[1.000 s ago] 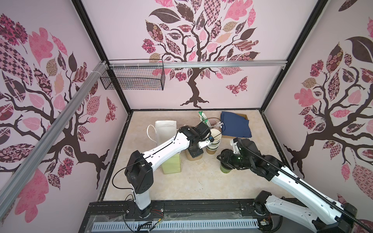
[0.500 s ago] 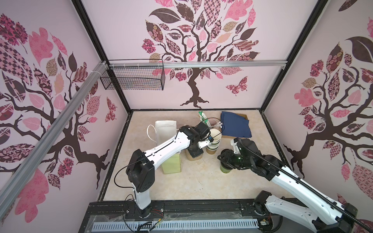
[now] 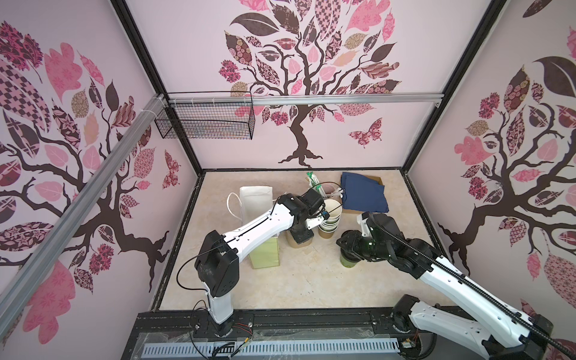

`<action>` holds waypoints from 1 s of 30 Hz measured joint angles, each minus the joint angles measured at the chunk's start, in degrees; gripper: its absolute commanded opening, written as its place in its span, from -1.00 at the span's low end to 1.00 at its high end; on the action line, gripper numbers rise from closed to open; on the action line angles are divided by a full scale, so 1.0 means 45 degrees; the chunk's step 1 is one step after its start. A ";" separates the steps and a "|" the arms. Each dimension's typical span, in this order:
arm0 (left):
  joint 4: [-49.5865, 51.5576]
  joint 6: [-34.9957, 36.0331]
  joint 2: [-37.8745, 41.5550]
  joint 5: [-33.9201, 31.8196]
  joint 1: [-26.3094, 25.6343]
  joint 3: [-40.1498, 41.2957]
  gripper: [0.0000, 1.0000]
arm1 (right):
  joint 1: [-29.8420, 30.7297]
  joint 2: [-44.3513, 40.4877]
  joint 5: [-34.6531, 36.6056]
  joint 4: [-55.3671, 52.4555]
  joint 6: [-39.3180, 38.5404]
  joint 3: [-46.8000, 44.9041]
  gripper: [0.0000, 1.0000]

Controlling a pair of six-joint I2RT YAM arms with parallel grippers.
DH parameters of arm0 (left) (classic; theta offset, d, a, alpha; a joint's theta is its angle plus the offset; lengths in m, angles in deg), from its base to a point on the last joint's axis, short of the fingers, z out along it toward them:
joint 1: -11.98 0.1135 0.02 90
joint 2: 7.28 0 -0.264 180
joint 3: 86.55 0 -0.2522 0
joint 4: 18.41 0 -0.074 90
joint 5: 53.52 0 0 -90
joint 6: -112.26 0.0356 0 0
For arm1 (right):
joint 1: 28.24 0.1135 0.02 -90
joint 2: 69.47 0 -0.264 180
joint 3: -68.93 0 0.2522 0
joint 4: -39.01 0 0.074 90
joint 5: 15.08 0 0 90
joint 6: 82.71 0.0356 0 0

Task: Pack a coffee takeout order
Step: Separate the cup tray.

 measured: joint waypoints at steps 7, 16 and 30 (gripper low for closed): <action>-0.0078 0.0005 -0.0019 -0.0044 0.0000 0.0000 -0.89 | 0.0000 0.0000 0.0058 -0.0078 -0.0010 0.0005 -0.28; -0.0170 0.0087 -0.0015 -0.0117 0.0005 -0.0015 -1.00 | 0.0000 0.0000 0.0117 -0.0102 -0.0024 0.0005 -0.29; -0.0049 -0.0097 0.0073 -0.0083 0.0039 -0.0078 -1.00 | 0.0000 0.0578 -0.0452 0.1705 0.0457 -0.0476 -0.29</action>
